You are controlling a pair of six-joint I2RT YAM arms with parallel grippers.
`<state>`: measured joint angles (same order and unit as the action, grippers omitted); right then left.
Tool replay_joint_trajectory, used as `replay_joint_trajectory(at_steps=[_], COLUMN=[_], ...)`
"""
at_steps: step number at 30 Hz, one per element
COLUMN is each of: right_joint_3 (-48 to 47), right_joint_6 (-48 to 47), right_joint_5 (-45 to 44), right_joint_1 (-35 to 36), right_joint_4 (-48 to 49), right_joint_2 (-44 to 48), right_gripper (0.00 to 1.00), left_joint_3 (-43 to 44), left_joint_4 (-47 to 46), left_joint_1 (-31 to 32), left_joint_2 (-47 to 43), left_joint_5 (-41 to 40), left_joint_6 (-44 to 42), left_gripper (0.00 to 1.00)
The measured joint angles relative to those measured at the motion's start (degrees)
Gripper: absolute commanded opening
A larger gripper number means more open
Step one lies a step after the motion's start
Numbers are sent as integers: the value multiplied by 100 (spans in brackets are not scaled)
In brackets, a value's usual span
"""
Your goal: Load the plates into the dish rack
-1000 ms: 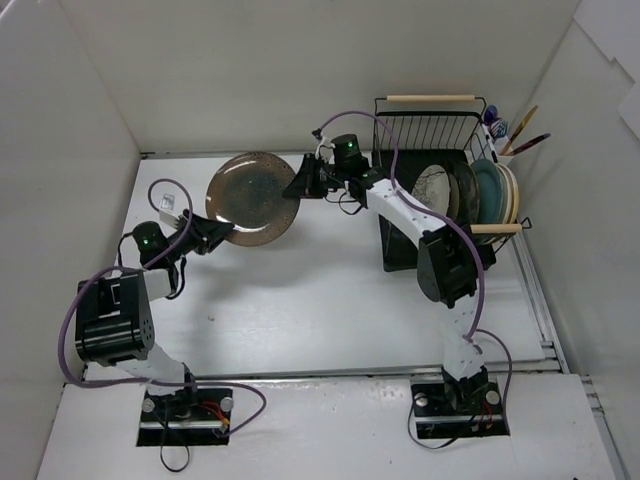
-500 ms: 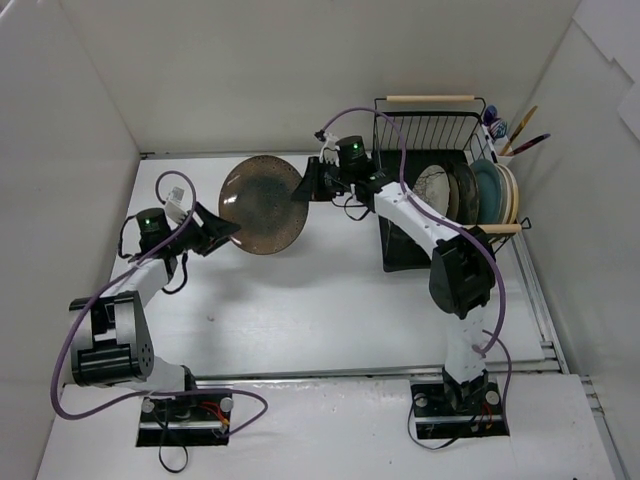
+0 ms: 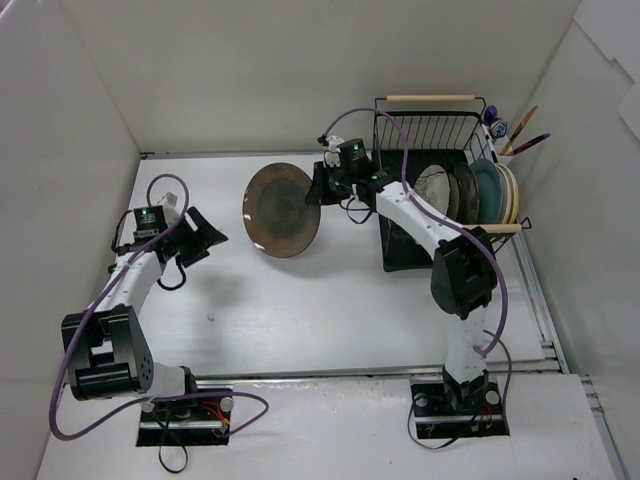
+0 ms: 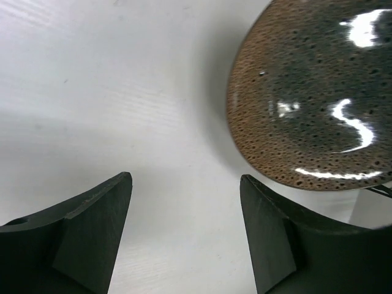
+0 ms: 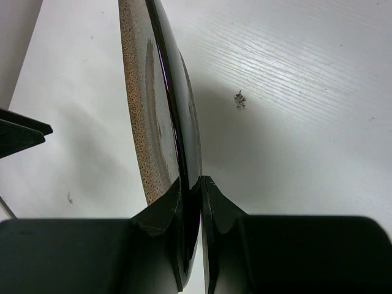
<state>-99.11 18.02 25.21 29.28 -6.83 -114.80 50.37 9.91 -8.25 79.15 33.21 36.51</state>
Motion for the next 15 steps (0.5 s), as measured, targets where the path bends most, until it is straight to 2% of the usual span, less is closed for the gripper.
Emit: replay_joint_trajectory(at_steps=[8, 15], right_joint_3=[-291, -719], right_joint_6=[-612, -1161], right_joint_5=[-389, -1078], right_joint_1=[13, 24], right_joint_4=[-120, -61], right_joint_2=[149, 671], right_gripper=[0, 0], left_joint_3=[549, 892], left_joint_4=[1331, 1867], left_joint_1=[0, 0], left_joint_2=[-9, -9], left_joint_5=[-839, -1126], left_joint_6=[-470, -813], left_gripper=[72, 76])
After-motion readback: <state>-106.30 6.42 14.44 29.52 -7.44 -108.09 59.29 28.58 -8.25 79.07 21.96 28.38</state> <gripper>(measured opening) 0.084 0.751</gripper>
